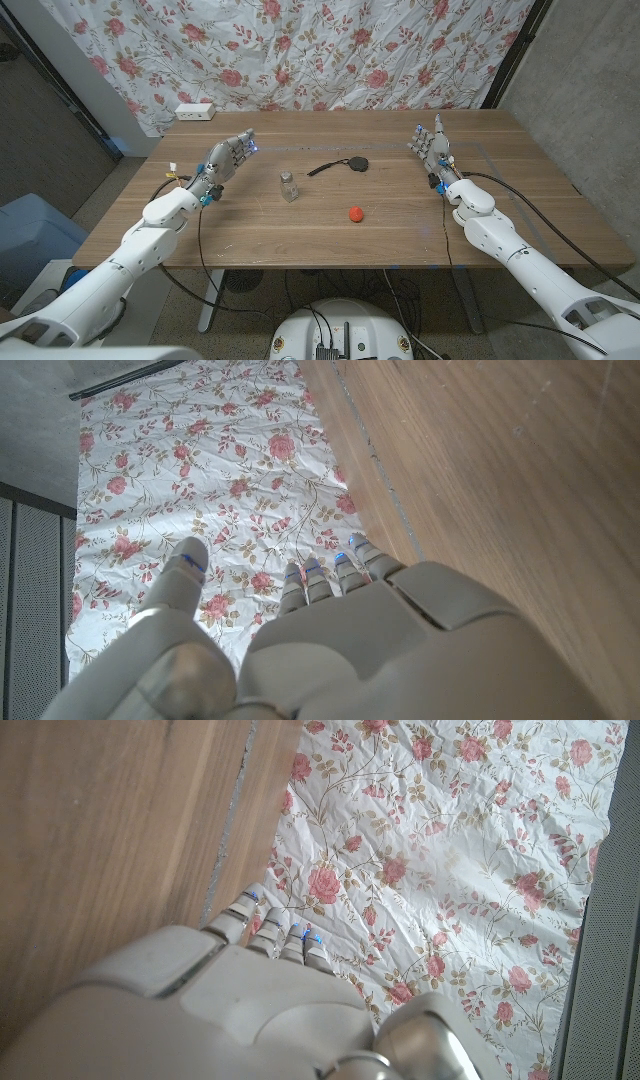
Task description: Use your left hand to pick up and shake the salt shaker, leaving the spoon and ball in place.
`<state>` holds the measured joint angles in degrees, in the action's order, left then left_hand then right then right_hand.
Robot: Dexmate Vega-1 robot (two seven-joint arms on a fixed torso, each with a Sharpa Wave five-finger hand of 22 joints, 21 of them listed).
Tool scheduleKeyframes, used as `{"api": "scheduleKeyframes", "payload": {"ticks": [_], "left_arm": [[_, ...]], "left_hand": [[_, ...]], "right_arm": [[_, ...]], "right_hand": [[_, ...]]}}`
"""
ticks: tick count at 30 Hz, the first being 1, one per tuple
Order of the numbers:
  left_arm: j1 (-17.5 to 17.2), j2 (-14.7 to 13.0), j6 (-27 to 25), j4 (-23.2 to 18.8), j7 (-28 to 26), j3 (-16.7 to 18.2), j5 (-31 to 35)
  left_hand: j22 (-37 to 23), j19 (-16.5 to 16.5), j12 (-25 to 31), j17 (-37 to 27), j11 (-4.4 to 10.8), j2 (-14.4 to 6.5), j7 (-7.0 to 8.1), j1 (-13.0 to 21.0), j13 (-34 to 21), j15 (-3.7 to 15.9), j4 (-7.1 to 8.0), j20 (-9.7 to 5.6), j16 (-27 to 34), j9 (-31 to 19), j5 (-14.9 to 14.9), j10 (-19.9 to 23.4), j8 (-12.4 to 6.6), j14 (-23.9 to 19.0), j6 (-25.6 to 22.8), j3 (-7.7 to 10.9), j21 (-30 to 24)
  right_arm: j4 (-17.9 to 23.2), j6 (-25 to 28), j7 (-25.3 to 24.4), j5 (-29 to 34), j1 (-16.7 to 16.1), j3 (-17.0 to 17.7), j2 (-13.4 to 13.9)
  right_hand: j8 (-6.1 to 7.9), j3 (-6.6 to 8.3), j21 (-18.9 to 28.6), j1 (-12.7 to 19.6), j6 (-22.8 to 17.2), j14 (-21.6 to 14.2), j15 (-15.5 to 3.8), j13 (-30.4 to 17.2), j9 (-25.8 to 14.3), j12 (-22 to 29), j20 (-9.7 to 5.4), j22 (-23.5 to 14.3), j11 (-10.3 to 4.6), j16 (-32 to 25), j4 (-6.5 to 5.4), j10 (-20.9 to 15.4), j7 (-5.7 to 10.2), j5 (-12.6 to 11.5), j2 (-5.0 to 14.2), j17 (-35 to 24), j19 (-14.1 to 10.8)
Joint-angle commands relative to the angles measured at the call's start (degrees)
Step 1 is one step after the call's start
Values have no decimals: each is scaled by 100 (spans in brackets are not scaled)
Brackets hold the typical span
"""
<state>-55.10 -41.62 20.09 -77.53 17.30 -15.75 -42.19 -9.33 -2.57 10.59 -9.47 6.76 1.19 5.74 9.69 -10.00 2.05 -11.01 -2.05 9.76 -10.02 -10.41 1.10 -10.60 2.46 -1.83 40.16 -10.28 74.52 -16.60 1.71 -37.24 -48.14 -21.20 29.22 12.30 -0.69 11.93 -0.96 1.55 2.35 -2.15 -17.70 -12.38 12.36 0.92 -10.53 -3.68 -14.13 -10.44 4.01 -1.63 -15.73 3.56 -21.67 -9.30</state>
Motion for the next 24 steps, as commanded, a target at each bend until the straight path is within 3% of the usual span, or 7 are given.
{"api": "scheduleKeyframes", "payload": {"ticks": [1, 15, 24], "left_arm": [[-197, -272, 158, 6, 267, 79, 37], [-275, -484, 240, -39, 430, -74, 314], [-258, -576, 394, -38, 582, -168, 467]], "left_hand": [[-15, 41, 1, -18, 45, 20, 17, 94, -17, 303, -8, -79, 23, -9, -28, -33, -40, 64, 13, 47, 13], [-14, 261, -14, -22, -2, 81, -71, 374, -23, 216, -2, 22, 10, -11, -81, -202, -3, 193, 276, 154, 45], [-15, 519, -6, -24, 25, 114, -28, 598, -26, 193, 2, 37, 1, -12, -111, -318, 1, 344, 468, 247, 66]], "right_arm": [[1, -1, -1, 0, -1, 1, 1], [2, -1, -1, 0, -1, 1, 1], [2, -1, -2, 1, -1, 0, 1]], "right_hand": [[22, -14, 45, -15, 0, 42, -175, -19, -14, 32, 8, -28, -2, -29, -25, 56, -42, -32, 556, -30, -38], [22, -17, 46, -14, 0, 51, -171, -27, -14, 31, 9, -28, -1, -28, -25, 58, -48, -32, 558, -40, -39], [23, -19, 48, -14, -2, 45, -176, -32, -14, 32, 11, -28, -1, -31, -25, 56, -47, -32, 558, -45, -39]]}}
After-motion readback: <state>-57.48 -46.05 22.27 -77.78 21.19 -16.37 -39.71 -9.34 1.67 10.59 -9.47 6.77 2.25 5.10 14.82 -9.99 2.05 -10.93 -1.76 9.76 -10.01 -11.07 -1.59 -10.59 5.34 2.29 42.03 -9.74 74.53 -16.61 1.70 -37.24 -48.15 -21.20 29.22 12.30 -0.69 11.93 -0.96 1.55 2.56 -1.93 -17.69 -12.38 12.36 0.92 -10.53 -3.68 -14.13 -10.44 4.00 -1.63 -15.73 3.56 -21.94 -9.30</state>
